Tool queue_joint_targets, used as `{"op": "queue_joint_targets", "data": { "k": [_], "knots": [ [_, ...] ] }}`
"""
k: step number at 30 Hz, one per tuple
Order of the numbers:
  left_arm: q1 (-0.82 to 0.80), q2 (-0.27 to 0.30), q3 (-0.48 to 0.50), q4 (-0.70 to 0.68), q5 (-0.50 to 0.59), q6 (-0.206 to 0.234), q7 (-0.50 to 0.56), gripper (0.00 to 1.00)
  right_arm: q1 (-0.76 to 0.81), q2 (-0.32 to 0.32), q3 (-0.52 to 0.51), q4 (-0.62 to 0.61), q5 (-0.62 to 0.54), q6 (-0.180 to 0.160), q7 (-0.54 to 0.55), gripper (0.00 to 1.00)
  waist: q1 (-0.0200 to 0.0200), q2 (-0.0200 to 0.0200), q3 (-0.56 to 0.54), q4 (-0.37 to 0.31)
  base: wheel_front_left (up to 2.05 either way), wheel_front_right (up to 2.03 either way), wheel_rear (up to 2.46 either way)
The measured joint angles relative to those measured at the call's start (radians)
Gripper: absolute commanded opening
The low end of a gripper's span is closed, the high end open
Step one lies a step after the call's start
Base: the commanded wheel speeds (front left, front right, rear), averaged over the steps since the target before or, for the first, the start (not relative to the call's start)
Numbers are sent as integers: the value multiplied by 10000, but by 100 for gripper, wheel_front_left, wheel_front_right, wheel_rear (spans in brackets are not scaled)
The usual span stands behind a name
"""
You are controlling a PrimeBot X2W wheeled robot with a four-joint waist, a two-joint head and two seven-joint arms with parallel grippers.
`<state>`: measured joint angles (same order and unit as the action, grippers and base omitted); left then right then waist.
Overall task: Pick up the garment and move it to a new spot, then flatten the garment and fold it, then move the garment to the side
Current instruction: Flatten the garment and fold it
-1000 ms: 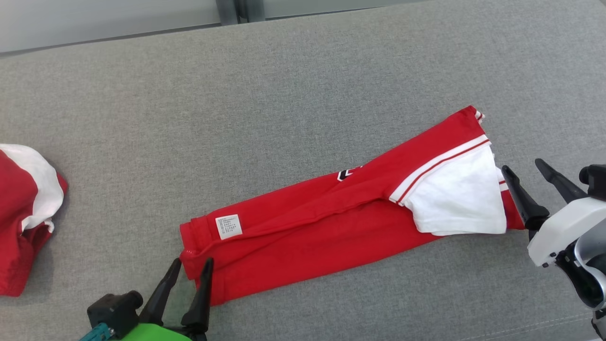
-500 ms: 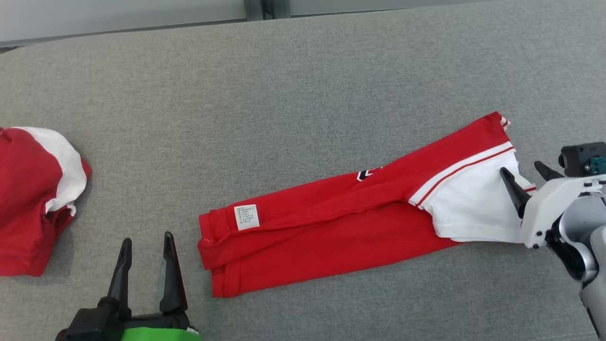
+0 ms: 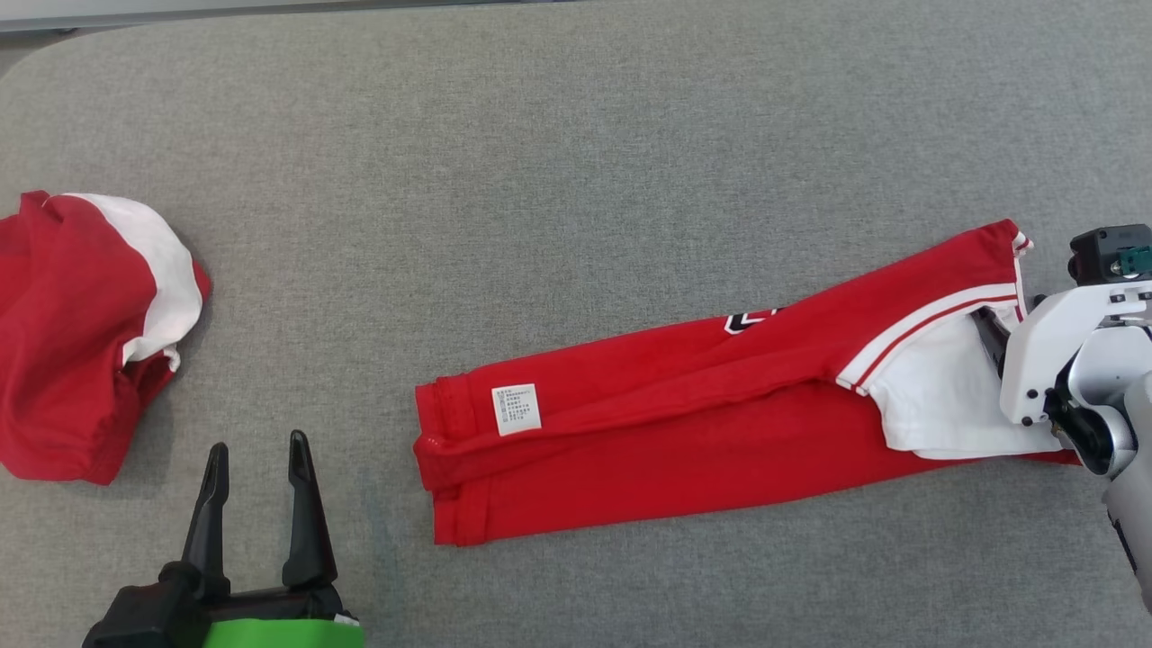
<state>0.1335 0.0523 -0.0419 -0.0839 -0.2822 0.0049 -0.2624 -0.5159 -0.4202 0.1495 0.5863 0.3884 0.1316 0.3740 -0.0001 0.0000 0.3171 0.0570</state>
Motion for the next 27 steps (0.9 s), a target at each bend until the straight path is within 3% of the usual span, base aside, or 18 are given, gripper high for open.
{"op": "queue_joint_targets", "data": {
  "k": [2,3,4,9,21,25,27],
  "knots": [
    [-4,-2,-27,-17,-104,38,0,100,-29,-46,142,67,387,-2,142,100,0,0,16,65,0,0,0],
    [-4,-4,-31,-35,-144,46,0,100,-38,-109,288,31,679,-33,211,27,0,0,10,86,0,0,0],
    [-3,-4,-25,-52,-163,52,0,100,-37,-192,374,-8,1060,-50,253,0,0,0,-5,90,0,0,0],
    [43,-8,81,-27,-140,44,0,100,39,-660,719,-307,2485,6,362,0,0,0,-105,17,0,0,0],
    [363,-13,65,213,-230,-15,0,100,271,-3150,-1697,892,3302,-2,261,0,0,0,-765,89,0,0,0],
    [480,-13,61,234,-384,73,0,100,668,-3363,-1877,-27,3889,-12,922,0,0,0,-977,169,0,0,0],
    [531,-13,-2,251,-476,136,0,100,984,-3208,-1616,-1227,4514,-12,1467,0,0,0,-1103,186,0,0,0]
  ]
}}
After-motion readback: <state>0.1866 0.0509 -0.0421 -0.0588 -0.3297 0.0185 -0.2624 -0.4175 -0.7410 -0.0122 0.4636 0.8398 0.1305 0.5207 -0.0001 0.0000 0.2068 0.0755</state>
